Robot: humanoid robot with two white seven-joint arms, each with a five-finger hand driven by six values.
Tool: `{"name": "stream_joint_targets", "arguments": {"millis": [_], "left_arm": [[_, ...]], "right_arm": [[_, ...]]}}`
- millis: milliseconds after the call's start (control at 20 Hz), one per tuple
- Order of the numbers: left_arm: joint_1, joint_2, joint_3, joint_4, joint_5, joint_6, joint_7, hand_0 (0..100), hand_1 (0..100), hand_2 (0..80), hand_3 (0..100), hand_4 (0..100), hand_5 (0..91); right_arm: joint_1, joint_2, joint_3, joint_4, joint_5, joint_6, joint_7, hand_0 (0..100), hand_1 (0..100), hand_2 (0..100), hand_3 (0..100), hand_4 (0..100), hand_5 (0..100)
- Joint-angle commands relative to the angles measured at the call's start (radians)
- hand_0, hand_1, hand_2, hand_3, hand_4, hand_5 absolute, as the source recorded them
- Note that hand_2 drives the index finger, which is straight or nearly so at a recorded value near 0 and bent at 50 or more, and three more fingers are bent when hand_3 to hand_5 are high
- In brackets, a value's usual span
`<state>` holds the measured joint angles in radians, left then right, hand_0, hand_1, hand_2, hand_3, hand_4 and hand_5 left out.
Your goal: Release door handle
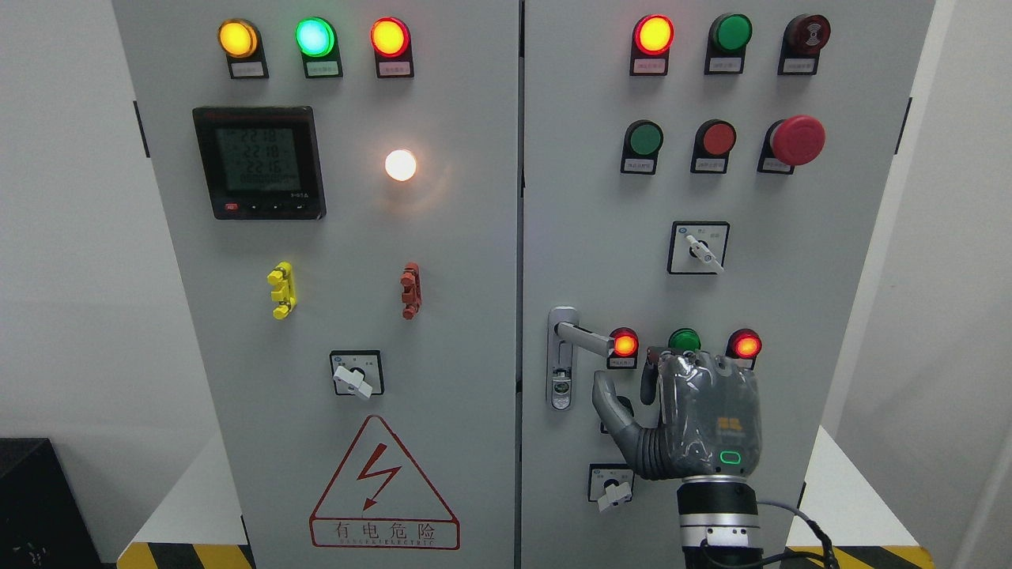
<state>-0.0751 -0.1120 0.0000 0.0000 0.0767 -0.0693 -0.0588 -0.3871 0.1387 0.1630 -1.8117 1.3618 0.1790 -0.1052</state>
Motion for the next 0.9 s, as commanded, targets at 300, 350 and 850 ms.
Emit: {"name": "stream_joint_targets", "arguments": {"millis": [300, 350, 850], "left_arm": [[0.000, 0.000, -0.021, -0.020, 0.000, 0.000, 0.000, 0, 0, 2.4, 9, 1, 0.0], [0.000, 0.000, -0.021, -0.020, 0.000, 0.000, 0.000, 0, 0, 2.4, 9, 1, 0.0], [0.000, 0.000, -0.021, -0.020, 0.000, 0.000, 0.000, 0, 0, 2.4, 9, 1, 0.0]], "right_arm": [[0.131, -0.008, -0.010, -0.121, 0.000, -0.075, -0.039, 34, 32, 66, 100, 86, 85], [0.139, -0.010, -0.011, -0.132, 0.000, -0.078, -0.039, 34, 32, 63, 100, 84, 81], [0.231, -0.002, -0.236, -0.216, -0.039, -0.367, -0.057, 34, 32, 38, 57, 48, 36]]}}
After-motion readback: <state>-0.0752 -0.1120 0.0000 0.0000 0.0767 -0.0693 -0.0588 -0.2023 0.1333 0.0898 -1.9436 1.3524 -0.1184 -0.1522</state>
